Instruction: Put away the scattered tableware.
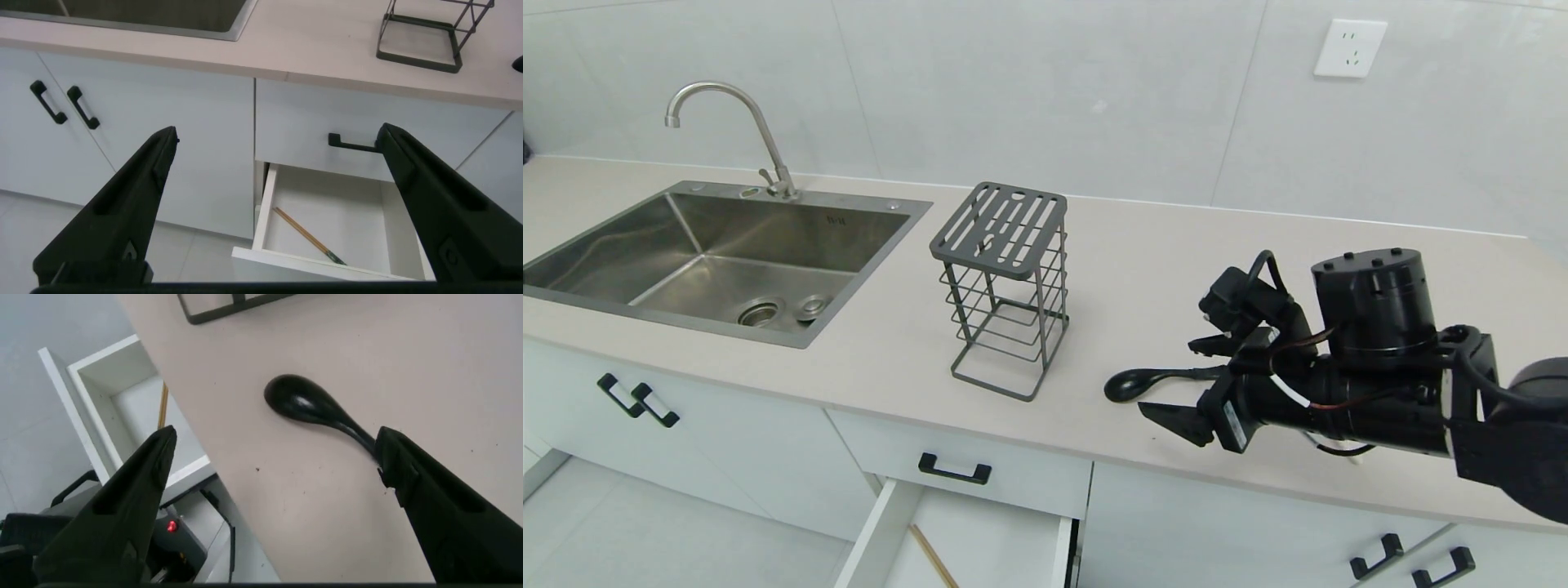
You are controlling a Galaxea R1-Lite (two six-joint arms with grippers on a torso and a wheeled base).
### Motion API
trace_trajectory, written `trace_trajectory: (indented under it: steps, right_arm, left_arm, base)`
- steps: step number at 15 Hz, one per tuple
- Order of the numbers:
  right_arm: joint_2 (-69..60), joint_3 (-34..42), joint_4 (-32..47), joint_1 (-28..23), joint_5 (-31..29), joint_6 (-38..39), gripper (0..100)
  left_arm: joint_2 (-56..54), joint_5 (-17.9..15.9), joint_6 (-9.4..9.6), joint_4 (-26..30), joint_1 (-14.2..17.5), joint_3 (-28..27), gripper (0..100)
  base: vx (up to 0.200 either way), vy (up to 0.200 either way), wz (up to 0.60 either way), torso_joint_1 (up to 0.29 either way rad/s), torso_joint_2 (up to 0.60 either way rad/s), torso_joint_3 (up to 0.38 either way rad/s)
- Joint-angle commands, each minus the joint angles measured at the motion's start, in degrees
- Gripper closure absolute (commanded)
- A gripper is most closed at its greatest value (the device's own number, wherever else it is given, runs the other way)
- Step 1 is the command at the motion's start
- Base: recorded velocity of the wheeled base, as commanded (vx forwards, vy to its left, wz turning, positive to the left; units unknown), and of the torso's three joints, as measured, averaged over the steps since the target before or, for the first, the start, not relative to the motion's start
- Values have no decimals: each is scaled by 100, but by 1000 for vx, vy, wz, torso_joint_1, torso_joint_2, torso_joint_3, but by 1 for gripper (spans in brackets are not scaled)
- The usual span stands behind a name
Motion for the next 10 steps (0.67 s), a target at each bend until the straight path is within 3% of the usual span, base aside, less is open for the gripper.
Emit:
trace_trajectory:
  steps: [1,6,10]
  right_arm:
    - [394,-85,-159,-57,100,4,0]
    - [737,-128,-318,-136,56,-14,0]
    - [719,-102,-318,-506,100,-32,0]
  left_arm:
    - [9,0,-2,-1,1,1,0]
    - [9,0,-2,-1,1,1,0]
    - [9,0,-2,-1,1,1,0]
  base:
    - [0,0,0,0,0,0]
    - [0,0,0,0,0,0]
    - [0,0,0,0,0,0]
